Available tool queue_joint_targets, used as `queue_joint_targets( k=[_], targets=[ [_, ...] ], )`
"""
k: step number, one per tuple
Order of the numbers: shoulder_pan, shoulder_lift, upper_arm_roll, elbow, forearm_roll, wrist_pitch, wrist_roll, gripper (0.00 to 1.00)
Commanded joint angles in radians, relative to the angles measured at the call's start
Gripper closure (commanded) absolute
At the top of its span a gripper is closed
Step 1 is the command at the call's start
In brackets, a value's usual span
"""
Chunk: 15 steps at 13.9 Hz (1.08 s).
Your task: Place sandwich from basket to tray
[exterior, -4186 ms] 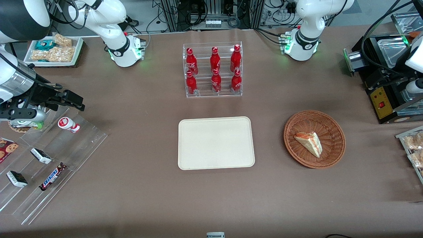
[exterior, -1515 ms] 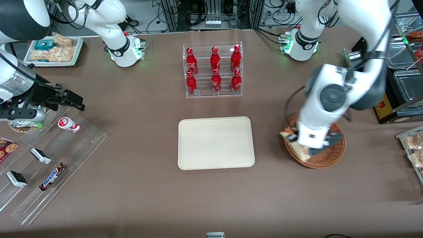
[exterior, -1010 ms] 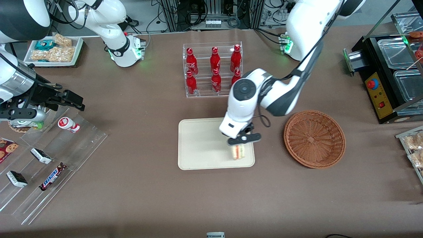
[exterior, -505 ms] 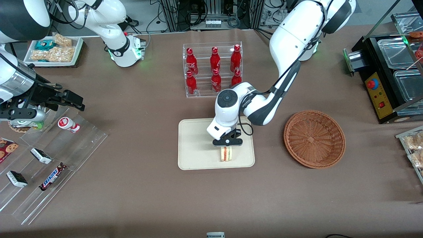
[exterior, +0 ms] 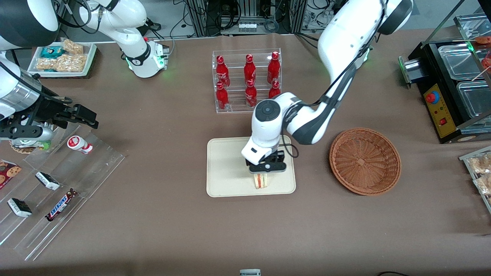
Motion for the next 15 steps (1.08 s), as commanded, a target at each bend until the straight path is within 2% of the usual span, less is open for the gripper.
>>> queue_joint_targets(
  k=[1,3,6,8,10,14,15],
  targets=[
    [0.095,-0.210,-0.003,-0.042,-0.014,-0.208,-0.032,0.00],
    [0.208,-0.323,-0.003,-0.065,-0.082,-0.343,-0.033,0.00],
    [0.375,-0.489,-0.004,-0.178,-0.152,-0.416,0.043,0.00],
    [0.464,-0.631,-0.003,-0.316,-0.227,-0.413,0.220,0.00],
    [0.541,-0.719,-0.001,-0.375,-0.304,-0.430,0.389,0.00],
    [0.650,-0.759,0.000,-0.375,-0.373,-0.529,0.768,0.00],
    [0.663,-0.755,0.002,-0.363,-0.375,-0.531,0.802,0.00]
  ],
)
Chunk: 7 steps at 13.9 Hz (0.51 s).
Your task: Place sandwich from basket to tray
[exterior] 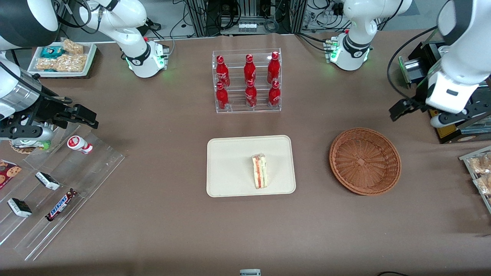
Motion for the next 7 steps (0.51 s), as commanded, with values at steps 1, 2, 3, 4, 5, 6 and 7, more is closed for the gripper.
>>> queue_joint_targets(
  k=[1,2,3,4,5,6,7],
  targets=[
    [0.055,0.001,-0.008,0.024,-0.029,-0.022,0.133,0.00],
    [0.071,0.015,-0.004,0.053,-0.029,-0.022,0.188,0.00],
    [0.073,0.029,-0.001,0.071,-0.024,-0.024,0.209,0.00],
    [0.081,0.032,0.002,0.073,-0.021,-0.022,0.213,0.00],
    [0.091,0.035,0.004,0.078,-0.014,-0.022,0.214,0.00],
    [0.117,0.035,0.009,0.091,-0.012,-0.025,0.225,0.00],
    [0.148,0.036,0.012,0.101,-0.014,-0.025,0.251,0.00]
  ],
)
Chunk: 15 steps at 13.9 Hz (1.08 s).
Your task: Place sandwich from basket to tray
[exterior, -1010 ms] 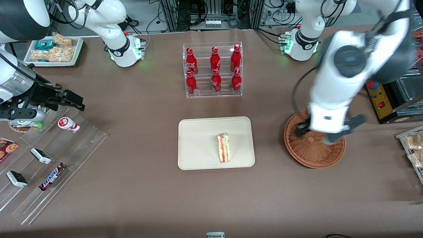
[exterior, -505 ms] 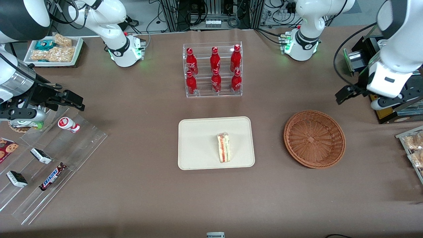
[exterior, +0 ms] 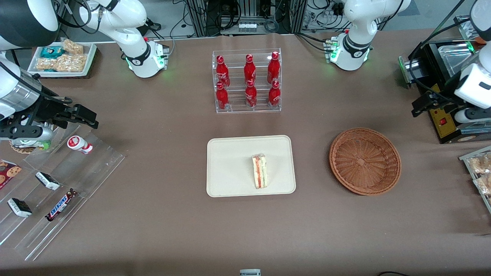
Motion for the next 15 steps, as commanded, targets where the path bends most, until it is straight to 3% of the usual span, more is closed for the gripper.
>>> queue_joint_targets(
  k=[1,8,9,11,15],
  targets=[
    [0.076,0.017,-0.001,0.054,-0.005,-0.022,0.088,0.00],
    [0.078,0.018,-0.010,0.054,-0.018,-0.019,0.099,0.00],
    [0.023,0.017,0.002,0.054,-0.013,-0.021,0.099,0.00],
    [-0.200,0.017,0.235,0.054,-0.007,-0.021,0.096,0.00],
    [-0.218,0.017,0.260,0.057,-0.016,-0.019,0.095,0.00]
  ],
)
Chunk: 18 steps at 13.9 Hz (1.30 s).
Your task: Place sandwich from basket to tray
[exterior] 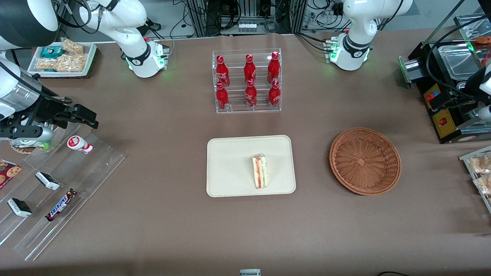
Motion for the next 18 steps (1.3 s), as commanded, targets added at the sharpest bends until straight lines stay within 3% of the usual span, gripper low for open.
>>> queue_joint_targets(
  k=[1,4,18],
  targets=[
    [-0.016,0.009,0.010,0.026,-0.013,-0.017,0.002,0.00],
    [0.008,0.012,-0.033,0.040,-0.004,-0.016,0.003,0.00],
    [0.008,0.017,-0.027,0.051,0.048,-0.030,0.002,0.00]
  ],
)
